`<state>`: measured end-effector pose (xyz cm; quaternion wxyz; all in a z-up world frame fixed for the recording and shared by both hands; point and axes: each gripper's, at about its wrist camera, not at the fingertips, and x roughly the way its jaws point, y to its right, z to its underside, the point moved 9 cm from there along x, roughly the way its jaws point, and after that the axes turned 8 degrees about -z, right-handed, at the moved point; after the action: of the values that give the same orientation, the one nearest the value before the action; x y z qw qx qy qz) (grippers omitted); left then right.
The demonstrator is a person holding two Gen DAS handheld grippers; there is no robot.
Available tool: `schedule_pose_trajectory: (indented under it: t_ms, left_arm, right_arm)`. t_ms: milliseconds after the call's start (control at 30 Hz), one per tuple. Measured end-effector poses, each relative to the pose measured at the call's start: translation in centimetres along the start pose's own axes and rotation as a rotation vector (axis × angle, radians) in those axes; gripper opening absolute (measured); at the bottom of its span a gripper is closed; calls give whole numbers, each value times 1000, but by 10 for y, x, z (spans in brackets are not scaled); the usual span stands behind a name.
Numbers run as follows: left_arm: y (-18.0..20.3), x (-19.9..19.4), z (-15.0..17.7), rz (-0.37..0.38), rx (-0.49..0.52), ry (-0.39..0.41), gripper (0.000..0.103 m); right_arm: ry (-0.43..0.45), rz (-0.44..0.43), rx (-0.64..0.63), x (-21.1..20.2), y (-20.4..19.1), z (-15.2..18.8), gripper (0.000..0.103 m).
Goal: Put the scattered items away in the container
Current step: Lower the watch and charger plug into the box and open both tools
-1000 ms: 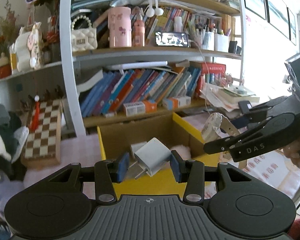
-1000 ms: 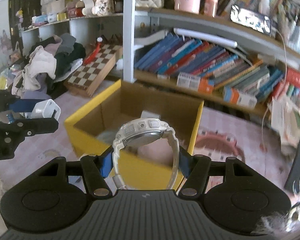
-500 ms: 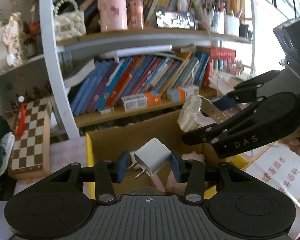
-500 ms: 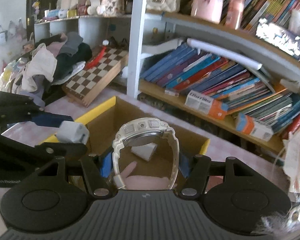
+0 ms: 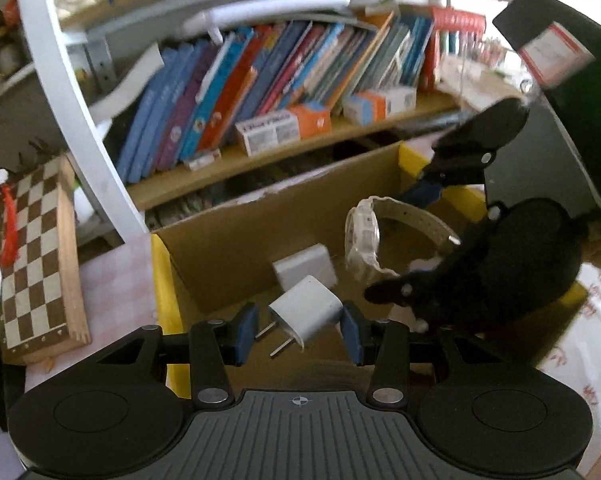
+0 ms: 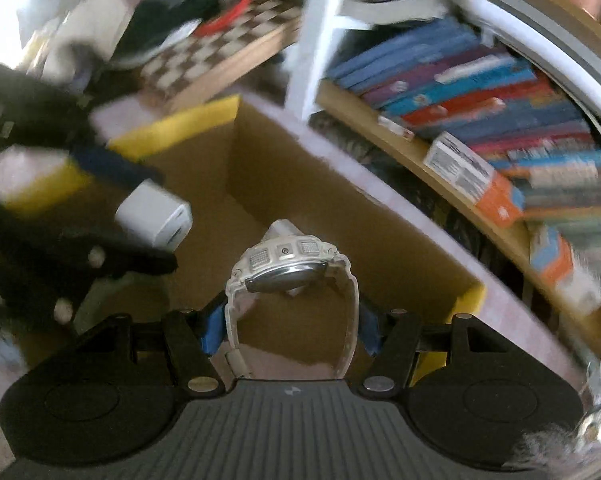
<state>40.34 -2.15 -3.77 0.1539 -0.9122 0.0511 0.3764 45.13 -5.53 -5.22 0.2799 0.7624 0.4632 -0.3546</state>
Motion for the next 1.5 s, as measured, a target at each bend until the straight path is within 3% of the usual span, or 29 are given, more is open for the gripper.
schedule_pose_trajectory:
  t_ms: [300, 633, 1000, 1200, 1333, 1500]
  left_arm:
    - [4, 45, -4, -7, 101, -139, 43]
    - [10, 67, -1, -12, 128, -234, 43]
    - [10, 70, 3, -8, 130, -242, 44]
    - [8, 69, 2, -47, 132, -223, 59]
    - [7, 64, -1, -68, 142, -206, 72]
    - [6, 46, -7, -86, 147, -159, 75]
  right_arm:
    - [-154, -46, -220, 36, -7, 8, 61]
    - [-226, -115, -241, 46, -12, 13, 61]
    - [-258, -159, -267, 49, -21, 15, 61]
    - [-257, -169, -274, 49, -26, 15, 64]
    - [-218, -154, -254, 45, -25, 12, 78]
    - [-157, -118, -209, 39, -20, 5, 86]
